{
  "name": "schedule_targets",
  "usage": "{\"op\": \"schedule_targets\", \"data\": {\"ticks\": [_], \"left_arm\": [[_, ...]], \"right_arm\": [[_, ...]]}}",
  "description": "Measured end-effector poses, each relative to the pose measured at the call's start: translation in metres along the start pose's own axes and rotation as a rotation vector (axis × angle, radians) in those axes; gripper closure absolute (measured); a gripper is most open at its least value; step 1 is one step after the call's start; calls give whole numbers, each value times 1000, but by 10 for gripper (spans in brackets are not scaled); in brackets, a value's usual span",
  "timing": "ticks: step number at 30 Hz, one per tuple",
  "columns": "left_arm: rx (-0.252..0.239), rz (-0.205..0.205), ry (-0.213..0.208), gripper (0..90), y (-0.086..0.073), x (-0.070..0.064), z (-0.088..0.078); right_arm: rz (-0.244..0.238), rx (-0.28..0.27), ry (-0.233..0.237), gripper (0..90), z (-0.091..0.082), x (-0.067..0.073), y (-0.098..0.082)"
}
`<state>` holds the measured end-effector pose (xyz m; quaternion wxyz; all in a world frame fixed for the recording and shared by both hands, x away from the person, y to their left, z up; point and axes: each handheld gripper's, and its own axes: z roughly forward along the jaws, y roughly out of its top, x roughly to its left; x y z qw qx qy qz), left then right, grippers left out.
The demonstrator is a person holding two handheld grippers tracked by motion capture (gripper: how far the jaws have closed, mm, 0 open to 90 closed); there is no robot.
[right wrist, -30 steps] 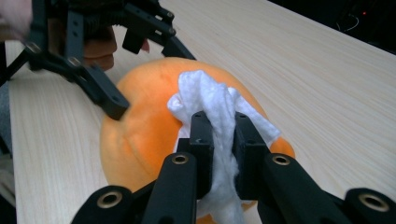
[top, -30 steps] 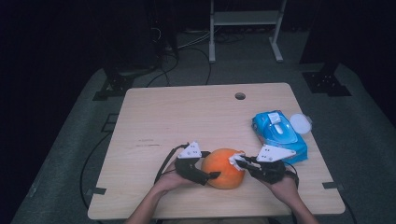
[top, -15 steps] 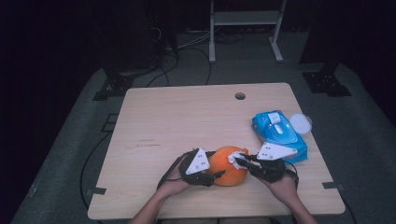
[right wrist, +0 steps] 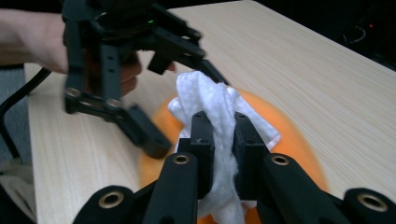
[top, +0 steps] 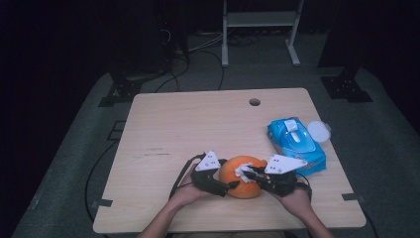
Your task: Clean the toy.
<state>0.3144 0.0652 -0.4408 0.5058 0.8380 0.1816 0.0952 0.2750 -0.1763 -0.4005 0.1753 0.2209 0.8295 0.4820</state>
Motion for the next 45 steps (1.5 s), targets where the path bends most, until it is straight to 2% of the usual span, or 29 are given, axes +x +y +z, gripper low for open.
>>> {"op": "schedule_targets", "data": {"ticks": [1,3,4,6,8,10,12,13,15,18,19,20,22,23,24,26,27,29,30,32,34,37,38,40,42,43,45], "left_arm": [[2,32,17,220,1,-4,-1],[14,64,27,267,4,-9,-3],[15,62,16,277,5,-11,-6],[21,70,-26,270,5,-12,-10],[12,74,-59,241,3,-11,-12],[3,52,-73,188,3,-7,-12],[8,-6,-63,127,5,-1,-8],[37,-58,-61,101,5,3,-4],[53,-110,-86,80,3,7,0],[24,-59,-27,245,5,1,-3],[24,-59,-27,274,5,1,-3],[-13,-8,60,299,11,-6,-7],[-27,56,135,305,15,-12,-10],[-19,87,161,305,16,-15,-10],[-9,103,160,299,15,-17,-10],[7,109,115,258,13,-19,-9],[14,107,68,234,12,-18,-11],[0,75,17,197,10,-14,-14],[-5,62,16,188,10,-12,-15],[3,33,48,194,9,-11,-13],[13,53,74,232,10,-15,-10],[29,92,66,235,12,-21,-9],[37,96,65,233,11,-21,-10],[26,77,25,211,10,-16,-16],[20,59,32,201,10,-12,-21],[19,36,48,183,10,-9,-21],[19,11,43,177,11,-5,-17]], "right_arm": [[-20,5,-2,801,2,4,2],[-48,21,-14,801,3,8,5],[-52,28,-17,801,2,7,6],[-28,25,-10,801,-5,0,5],[-25,24,-41,802,-14,-8,0],[15,27,-34,802,-20,-15,-5],[21,31,-39,802,-21,-16,-8],[22,34,-43,803,-21,-15,-9],[16,33,-47,803,-18,-15,-8],[11,27,-58,798,-14,-13,-3],[14,14,-69,799,-12,-12,-2],[20,-14,-76,799,-11,-9,1],[-4,-27,-95,799,-10,-6,6],[-5,-29,-108,799,-10,-5,8],[1,-30,-103,799,-9,-7,8],[20,-21,-86,799,-8,-11,1],[20,-15,-78,799,-7,-12,-2],[30,-7,-45,796,-9,-14,-12],[39,-14,-34,796,-12,-15,-14],[31,-7,-53,797,-14,-13,-15],[1,-9,-73,799,-11,-5,-10],[-45,-24,-40,798,-5,7,1],[-66,-15,-44,798,-3,11,4],[-96,9,-57,798,-3,13,6],[-81,5,-83,798,-9,7,2],[-69,2,-85,798,-11,4,1],[-32,-10,-72,799,-15,-3,-2]]}}
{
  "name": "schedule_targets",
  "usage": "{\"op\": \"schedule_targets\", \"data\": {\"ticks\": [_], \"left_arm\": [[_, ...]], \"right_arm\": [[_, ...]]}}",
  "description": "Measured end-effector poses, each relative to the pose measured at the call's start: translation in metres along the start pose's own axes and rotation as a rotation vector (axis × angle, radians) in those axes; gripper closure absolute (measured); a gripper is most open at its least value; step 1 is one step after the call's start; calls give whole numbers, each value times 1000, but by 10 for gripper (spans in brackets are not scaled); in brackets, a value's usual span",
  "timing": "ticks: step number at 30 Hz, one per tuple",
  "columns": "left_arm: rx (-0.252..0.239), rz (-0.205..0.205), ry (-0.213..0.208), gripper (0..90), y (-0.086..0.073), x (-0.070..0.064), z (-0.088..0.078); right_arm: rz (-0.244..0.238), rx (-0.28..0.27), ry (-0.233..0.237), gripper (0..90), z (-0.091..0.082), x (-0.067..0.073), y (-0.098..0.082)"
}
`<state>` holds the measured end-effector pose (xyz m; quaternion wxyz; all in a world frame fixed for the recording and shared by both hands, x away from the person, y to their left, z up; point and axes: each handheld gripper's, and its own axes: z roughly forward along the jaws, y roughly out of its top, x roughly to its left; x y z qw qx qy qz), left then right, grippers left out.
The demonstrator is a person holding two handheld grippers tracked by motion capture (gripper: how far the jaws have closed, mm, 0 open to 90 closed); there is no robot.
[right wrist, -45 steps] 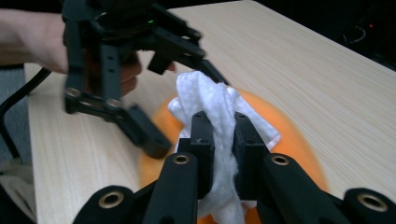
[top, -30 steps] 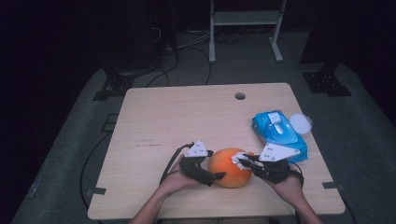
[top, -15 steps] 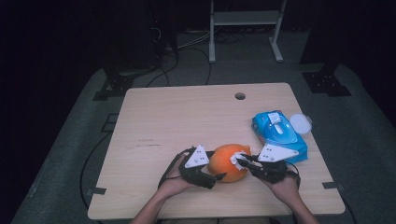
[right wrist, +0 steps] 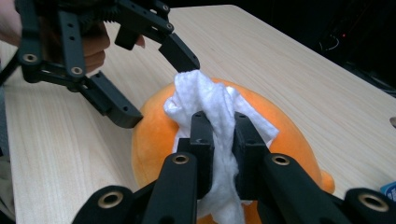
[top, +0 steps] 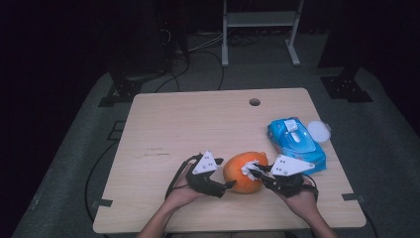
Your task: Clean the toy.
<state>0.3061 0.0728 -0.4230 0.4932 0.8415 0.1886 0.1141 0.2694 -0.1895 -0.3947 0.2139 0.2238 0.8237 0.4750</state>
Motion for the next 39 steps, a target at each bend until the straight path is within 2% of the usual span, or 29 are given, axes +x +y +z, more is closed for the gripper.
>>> {"op": "schedule_targets", "data": {"ticks": [2,4,7,9,11,12,13,14,15,17,18,19,21,22,23,25,26,27,28,29,30,31,34,35,37,39], "left_arm": [[26,-1,-10,177,1,-2,7],[35,28,-24,215,0,-9,11],[63,86,8,275,-2,-16,16],[70,106,19,302,-5,-14,15],[61,99,18,320,-7,-13,14],[61,96,16,321,-7,-12,13],[60,91,16,320,-8,-11,13],[55,81,14,317,-8,-10,13],[49,69,12,296,-8,-10,14],[41,25,-5,206,-5,-10,17],[42,21,-4,186,-5,-11,19],[35,27,7,189,-6,-12,19],[19,42,29,248,-6,-15,20],[13,45,38,267,-4,-17,20],[10,60,45,278,-2,-20,21],[16,106,60,286,0,-28,23],[22,134,76,291,0,-32,24],[21,143,85,296,-1,-34,24],[16,142,85,303,-2,-33,23],[11,134,82,313,-3,-32,22],[11,134,82,315,-3,-32,22],[6,138,82,315,-5,-31,22],[4,139,79,304,-6,-31,22],[5,119,68,293,-6,-28,23],[5,113,65,269,-6,-28,23],[-1,53,53,194,-4,-27,27]], "right_arm": [[1,-1,5,798,1,1,0],[-14,4,5,798,6,6,3],[-14,-9,58,798,14,13,6],[-53,13,53,798,19,20,7],[-58,14,38,798,16,18,7],[-56,14,14,798,13,14,7],[-52,18,-31,799,10,8,6],[-38,19,-54,799,7,3,4],[-5,19,-66,799,5,-6,0],[33,18,-55,799,5,-11,-5],[36,14,-52,799,6,-11,-6],[41,13,-45,801,6,-9,-5],[20,12,-29,805,7,-3,-2],[19,2,6,805,8,2,1],[16,-5,32,806,11,8,3],[-24,13,65,805,19,24,7],[-51,28,63,806,24,31,9],[-83,41,38,807,27,36,10],[-92,52,27,808,27,37,11],[-69,42,21,808,25,33,11],[-69,42,21,808,25,33,11],[-39,27,-16,808,17,21,11],[-13,22,-65,807,9,5,8],[11,20,-101,807,3,-4,3],[36,28,-125,807,-2,-13,-1],[75,29,-137,807,-6,-21,-9]]}}
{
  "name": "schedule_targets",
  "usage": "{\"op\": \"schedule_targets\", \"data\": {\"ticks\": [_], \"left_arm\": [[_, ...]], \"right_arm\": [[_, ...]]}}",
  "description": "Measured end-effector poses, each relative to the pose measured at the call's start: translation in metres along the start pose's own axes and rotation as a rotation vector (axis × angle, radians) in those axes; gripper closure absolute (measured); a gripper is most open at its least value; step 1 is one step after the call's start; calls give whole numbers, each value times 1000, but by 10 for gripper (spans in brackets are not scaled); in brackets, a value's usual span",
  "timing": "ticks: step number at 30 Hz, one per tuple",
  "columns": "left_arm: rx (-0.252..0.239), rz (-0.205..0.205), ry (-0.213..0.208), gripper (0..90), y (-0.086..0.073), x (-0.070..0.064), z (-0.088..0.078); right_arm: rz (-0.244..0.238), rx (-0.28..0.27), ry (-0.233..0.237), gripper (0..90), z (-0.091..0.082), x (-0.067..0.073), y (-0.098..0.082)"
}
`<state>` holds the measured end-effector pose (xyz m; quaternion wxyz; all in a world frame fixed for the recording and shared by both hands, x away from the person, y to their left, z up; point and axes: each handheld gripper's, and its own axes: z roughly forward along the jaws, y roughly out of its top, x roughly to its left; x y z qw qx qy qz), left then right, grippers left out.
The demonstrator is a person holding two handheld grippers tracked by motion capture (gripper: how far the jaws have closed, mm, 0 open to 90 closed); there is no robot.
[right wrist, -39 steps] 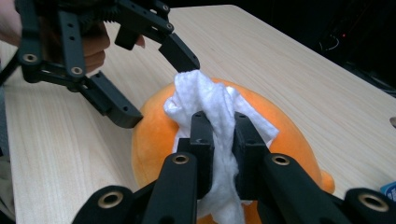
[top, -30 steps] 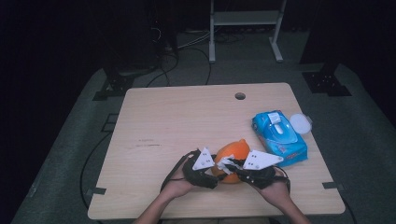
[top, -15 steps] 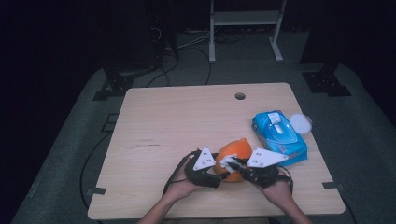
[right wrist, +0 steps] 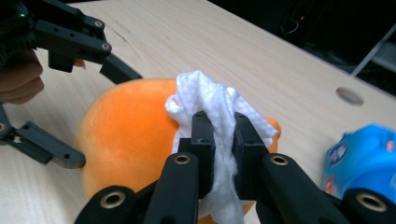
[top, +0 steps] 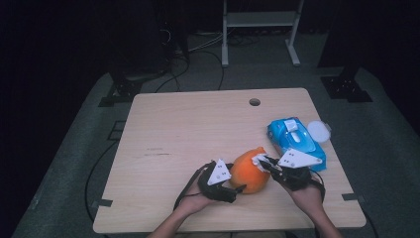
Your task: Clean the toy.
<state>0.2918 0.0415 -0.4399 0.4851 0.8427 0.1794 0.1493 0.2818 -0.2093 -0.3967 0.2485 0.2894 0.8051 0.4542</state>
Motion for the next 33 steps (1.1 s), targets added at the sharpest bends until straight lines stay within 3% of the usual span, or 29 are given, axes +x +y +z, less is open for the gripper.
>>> {"op": "schedule_targets", "data": {"ticks": [2,4,6,7,10,12,14,16,20,22,25,28,29,30,32,33], "left_arm": [[25,-34,-8,112,2,-1,7],[36,-33,7,105,3,-3,9],[24,-42,23,157,3,-3,7],[16,-36,26,182,3,-3,6],[3,-13,29,256,1,-5,4],[-10,-3,21,295,2,-3,2],[-12,10,17,297,2,-2,1],[-16,24,12,297,1,0,2],[-21,4,5,250,-2,4,2],[-26,-9,-2,192,-2,4,4],[-19,-12,2,136,-2,2,7],[-28,-18,-11,195,-1,3,4],[-28,5,-11,231,-1,1,3],[-25,28,-12,272,0,0,2],[-19,65,-12,306,1,0,0],[-19,66,-17,313,1,2,-2]], "right_arm": [[6,0,11,808,1,2,-2],[-20,1,27,807,2,11,2],[-54,-11,65,809,5,24,6],[-59,-16,97,809,7,32,7],[-113,-5,134,809,12,48,12],[-130,-4,113,810,12,46,14],[-98,-18,110,810,10,34,13],[-88,-12,52,809,6,21,11],[-23,18,-18,809,1,-7,-3],[5,13,-2,808,1,-10,-8],[-16,13,11,808,2,-3,-7],[-29,-1,57,809,2,11,-1],[-38,-17,92,809,3,17,1],[-91,-26,117,808,4,26,5],[-153,-21,98,809,5,35,10],[-145,-27,104,809,5,34,12]]}}
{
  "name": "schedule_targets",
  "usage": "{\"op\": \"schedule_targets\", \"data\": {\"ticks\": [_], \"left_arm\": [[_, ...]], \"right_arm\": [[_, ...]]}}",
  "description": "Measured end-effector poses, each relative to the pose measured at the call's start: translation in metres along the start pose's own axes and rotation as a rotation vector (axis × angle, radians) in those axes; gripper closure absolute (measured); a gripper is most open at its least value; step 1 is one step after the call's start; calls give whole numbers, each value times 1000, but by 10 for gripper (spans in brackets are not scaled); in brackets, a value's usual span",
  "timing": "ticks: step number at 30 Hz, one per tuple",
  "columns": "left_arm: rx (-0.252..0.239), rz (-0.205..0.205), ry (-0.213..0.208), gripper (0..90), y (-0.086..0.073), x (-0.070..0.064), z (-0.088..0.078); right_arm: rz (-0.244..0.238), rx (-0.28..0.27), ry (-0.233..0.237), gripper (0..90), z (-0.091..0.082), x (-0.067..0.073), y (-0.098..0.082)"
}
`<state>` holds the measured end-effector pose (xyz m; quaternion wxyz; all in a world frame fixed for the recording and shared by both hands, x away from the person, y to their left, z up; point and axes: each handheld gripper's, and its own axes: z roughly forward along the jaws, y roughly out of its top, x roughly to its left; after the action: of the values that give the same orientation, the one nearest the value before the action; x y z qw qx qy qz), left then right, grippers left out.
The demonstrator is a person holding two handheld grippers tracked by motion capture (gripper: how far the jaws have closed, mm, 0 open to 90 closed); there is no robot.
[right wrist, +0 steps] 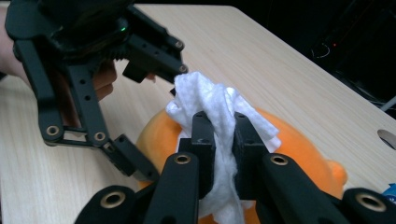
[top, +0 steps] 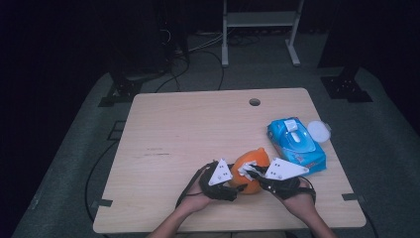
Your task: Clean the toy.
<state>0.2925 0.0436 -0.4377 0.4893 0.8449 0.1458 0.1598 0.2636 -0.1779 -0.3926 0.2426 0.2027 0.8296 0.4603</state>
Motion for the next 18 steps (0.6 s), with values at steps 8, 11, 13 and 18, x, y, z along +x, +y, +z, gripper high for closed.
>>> {"op": "schedule_targets", "data": {"ticks": [8,11,13,18], "left_arm": [[-7,-31,-44,273,-8,15,-3],[11,-88,-63,183,-6,17,-2],[7,-110,-68,149,-4,17,-3],[-30,-159,-82,124,-1,23,-9]], "right_arm": [[88,54,-126,807,-8,-45,-33],[97,49,-100,807,-5,-40,-34],[110,36,-85,808,-4,-36,-31],[106,-6,21,808,1,-10,-18]]}}
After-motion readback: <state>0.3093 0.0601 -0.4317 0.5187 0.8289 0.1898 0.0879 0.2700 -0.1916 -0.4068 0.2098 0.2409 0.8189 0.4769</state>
